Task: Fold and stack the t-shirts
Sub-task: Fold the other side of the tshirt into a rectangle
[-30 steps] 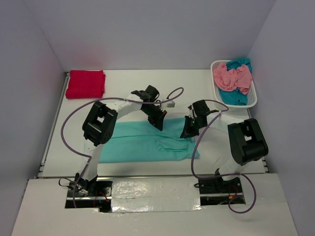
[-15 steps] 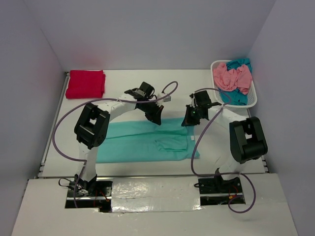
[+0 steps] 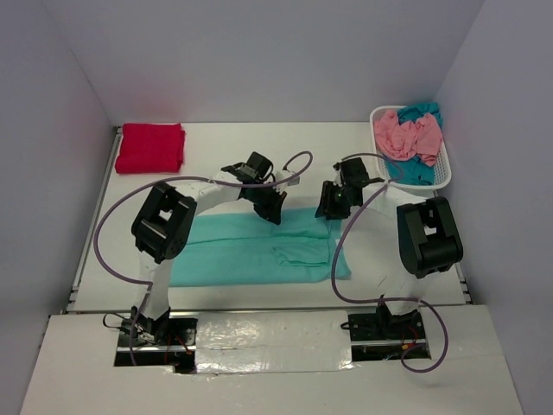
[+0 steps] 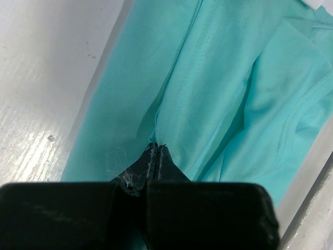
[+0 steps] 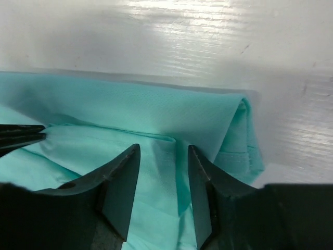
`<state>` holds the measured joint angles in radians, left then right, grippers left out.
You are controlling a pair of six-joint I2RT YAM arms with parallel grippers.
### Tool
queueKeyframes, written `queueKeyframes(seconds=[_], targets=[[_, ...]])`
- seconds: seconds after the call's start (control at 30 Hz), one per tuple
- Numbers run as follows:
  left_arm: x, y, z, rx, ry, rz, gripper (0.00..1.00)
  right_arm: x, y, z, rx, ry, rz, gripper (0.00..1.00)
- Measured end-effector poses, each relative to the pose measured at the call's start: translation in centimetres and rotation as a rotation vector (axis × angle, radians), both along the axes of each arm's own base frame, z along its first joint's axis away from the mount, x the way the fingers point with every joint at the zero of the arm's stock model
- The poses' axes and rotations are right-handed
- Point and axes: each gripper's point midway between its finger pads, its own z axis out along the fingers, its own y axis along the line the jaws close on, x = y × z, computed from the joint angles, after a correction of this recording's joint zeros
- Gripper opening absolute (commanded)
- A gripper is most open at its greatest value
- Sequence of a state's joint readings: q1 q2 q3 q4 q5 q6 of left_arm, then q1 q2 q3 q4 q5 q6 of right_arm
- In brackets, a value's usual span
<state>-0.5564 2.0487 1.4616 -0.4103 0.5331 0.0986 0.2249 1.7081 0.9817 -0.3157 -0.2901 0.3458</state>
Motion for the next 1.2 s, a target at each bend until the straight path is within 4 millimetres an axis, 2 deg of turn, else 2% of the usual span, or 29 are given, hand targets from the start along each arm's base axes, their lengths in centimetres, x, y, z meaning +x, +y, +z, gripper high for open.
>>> queueKeyframes(seconds=[0.03,0.07,0.17,0.23,0.3,0.33,0.37,0.43,0.47,0.5,0.6,0.73,0.83,0.93,1.0,1.03,1.07,1.1,1.13,1.2], targets=[[0.1,0.0,0.0,0.005,-0.004,0.001,0.1,0.1,-0.1,0.0,-0.005,-0.003,-0.002,0.52],[0.2,0.1,0.1,0.01,-0.008,0.004,0.2,0.2,-0.3,0.1,-0.016,-0.006,-0.004,0.53],[0.9,0.0,0.6,0.022,-0.029,0.009,0.28,0.6,-0.8,0.4,-0.048,-0.014,-0.013,0.53],[1.5,-0.1,1.1,0.026,-0.043,0.017,0.28,0.8,-1.3,1.0,-0.074,-0.023,-0.024,0.48],[2.0,-0.2,1.5,0.026,-0.061,0.022,0.34,1.0,-1.7,2.0,-0.096,-0.048,-0.035,0.36],[2.1,-0.3,1.7,0.024,-0.065,0.021,0.52,1.1,-1.9,2.6,-0.103,-0.065,-0.044,0.32],[2.2,-0.4,2.0,0.021,-0.071,0.013,0.73,1.0,-2.0,3.2,-0.104,-0.075,-0.052,0.24],[2.1,-0.5,2.2,0.015,-0.064,0.005,0.84,0.9,-1.9,4.4,-0.091,-0.1,-0.06,0.15],[1.8,-0.5,2.3,0.013,-0.057,-0.005,0.84,0.7,-1.6,4.9,-0.079,-0.11,-0.059,0.06],[1.6,-0.4,2.2,0.015,-0.047,-0.01,0.84,0.5,-1.4,5.3,-0.069,-0.117,-0.056,0.02],[1.1,-0.1,2.1,0.024,-0.022,-0.011,0.82,-0.9,0.6,5.2,-0.019,-0.103,-0.02,0.0],[1.8,0.5,2.6,0.046,-0.029,0.013,0.8,-3.3,2.7,2.9,0.042,-0.008,0.019,0.0],[3.9,1.7,3.7,0.063,-0.078,0.059,0.82,-4.1,2.7,0.6,0.037,0.07,0.001,0.0],[5.5,4.1,4.7,0.09,-0.118,0.108,0.85,-4.6,2.5,-1.0,0.019,0.122,-0.004,0.0],[6.2,6.0,5.6,0.105,-0.131,0.145,0.86,-4.6,2.4,-1.1,0.008,0.133,-0.002,0.19],[6.6,7.2,6.1,0.116,-0.142,0.159,0.9,-4.4,2.3,-0.8,0.002,0.13,-0.002,0.35],[6.9,8.3,6.6,0.124,-0.151,0.179,0.99,-3.9,2.4,-0.2,-0.003,0.12,-0.002,0.44],[7.1,9.8,7.2,0.136,-0.164,0.196,1.0,-3.1,2.4,0.6,-0.009,0.1,0.001,0.52],[7.3,11.5,7.7,0.149,-0.172,0.221,0.99,-2.1,2.4,1.6,-0.017,0.072,0.001,0.63],[7.3,15.1,8.5,0.178,-0.176,0.278,0.99,-0.3,2.2,4.0,-0.028,0.01,-0.008,0.76]])
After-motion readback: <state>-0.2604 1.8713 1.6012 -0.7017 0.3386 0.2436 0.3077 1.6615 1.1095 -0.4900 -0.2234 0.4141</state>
